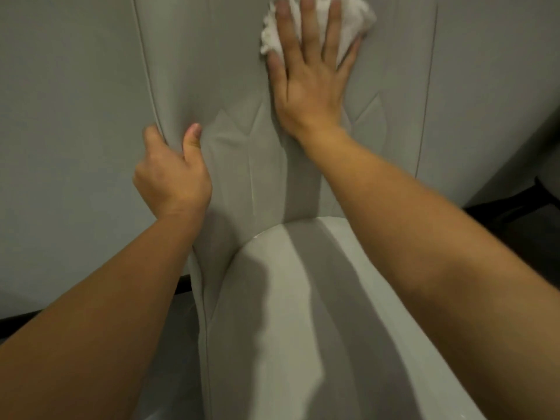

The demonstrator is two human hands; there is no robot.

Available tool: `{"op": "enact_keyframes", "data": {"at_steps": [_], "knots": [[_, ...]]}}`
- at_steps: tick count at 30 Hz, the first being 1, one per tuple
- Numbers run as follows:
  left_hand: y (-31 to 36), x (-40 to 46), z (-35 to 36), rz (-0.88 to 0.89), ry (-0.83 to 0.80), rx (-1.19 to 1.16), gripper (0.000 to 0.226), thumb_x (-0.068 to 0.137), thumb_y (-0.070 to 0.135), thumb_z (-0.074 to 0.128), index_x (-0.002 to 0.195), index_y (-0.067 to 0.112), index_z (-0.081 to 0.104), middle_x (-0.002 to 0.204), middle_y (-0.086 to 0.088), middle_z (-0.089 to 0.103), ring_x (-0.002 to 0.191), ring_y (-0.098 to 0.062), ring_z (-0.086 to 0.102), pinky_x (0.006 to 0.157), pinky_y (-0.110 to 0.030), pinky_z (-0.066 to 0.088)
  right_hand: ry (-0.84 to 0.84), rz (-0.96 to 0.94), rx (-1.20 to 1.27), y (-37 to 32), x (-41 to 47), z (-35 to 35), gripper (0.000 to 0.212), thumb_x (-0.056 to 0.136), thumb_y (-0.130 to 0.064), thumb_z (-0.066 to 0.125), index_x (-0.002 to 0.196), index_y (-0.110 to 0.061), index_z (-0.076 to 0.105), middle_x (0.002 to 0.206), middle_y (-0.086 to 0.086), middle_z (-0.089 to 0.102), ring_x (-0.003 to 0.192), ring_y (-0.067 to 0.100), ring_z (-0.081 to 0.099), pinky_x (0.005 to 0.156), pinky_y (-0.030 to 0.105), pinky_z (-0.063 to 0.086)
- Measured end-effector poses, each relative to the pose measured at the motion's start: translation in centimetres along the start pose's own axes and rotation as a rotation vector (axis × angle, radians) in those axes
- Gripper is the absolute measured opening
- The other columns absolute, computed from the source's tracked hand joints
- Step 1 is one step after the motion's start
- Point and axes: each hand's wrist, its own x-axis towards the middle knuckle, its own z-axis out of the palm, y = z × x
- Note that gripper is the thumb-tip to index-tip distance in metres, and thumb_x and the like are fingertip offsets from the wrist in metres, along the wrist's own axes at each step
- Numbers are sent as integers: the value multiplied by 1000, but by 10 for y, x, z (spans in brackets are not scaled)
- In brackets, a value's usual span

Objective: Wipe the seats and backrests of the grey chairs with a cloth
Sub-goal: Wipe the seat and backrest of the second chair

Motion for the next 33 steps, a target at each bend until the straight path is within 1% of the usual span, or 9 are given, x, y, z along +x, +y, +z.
{"op": "enact_keyframes", "data": {"at_steps": [8,12,16,19,21,23,25,28,33], "knots": [[-1,0,0,10,23,1,61,90,64,43,103,5,50,86,-20,63,80,-45,54,64,-37,26,-389,-13,55,36,-199,47,74,100,-60,29,159,-27,1,168,3,1,152,33,-16,116,67,2],[-2,2,-1,1,17,28,64,90,64,43,108,3,51,85,-20,63,81,-44,54,64,-39,28,-421,-23,39,37,-184,46,74,99,-63,21,157,-33,-14,168,3,-5,151,35,-11,115,70,-2],[-3,2,-2,8,27,18,59,90,63,43,101,6,48,81,-17,62,79,-43,54,63,-35,22,-144,33,4,29,-60,22,68,100,-59,29,158,-24,25,163,15,22,148,48,14,112,74,4],[-2,2,-4,13,32,6,53,91,62,44,95,9,46,71,-8,52,72,-41,51,59,-30,16,85,79,222,10,35,-6,54,98,-51,41,125,-12,65,131,12,63,126,40,55,109,57,30],[-3,2,-4,12,27,0,54,91,61,44,94,7,47,67,-3,46,69,-39,50,59,-31,18,-85,192,525,-2,71,-17,25,98,-42,45,96,-22,59,101,4,61,98,24,61,92,34,41],[-4,2,-4,11,18,-6,57,91,62,44,96,5,48,67,-4,47,70,-39,51,60,-34,22,-189,288,586,-17,76,-15,22,100,-41,40,97,-25,56,104,1,59,95,16,56,90,27,41],[-4,3,-4,15,26,-9,58,90,62,43,98,5,49,72,-10,54,73,-41,52,60,-35,24,60,135,444,-32,49,-11,40,95,-41,43,109,-17,71,116,9,69,109,27,63,98,33,41],[-4,4,-3,9,23,17,59,90,63,43,101,6,50,76,-13,60,76,-41,54,61,-34,22,-57,-19,388,-65,-68,7,60,100,-44,43,151,-13,40,159,14,34,148,42,21,117,57,19],[-6,4,0,4,34,14,59,90,64,42,102,7,51,76,-10,59,76,-38,54,61,-32,22,-604,447,780,-115,-229,14,73,103,-55,21,158,-15,-6,166,3,-15,150,24,-23,122,51,-4]]}}
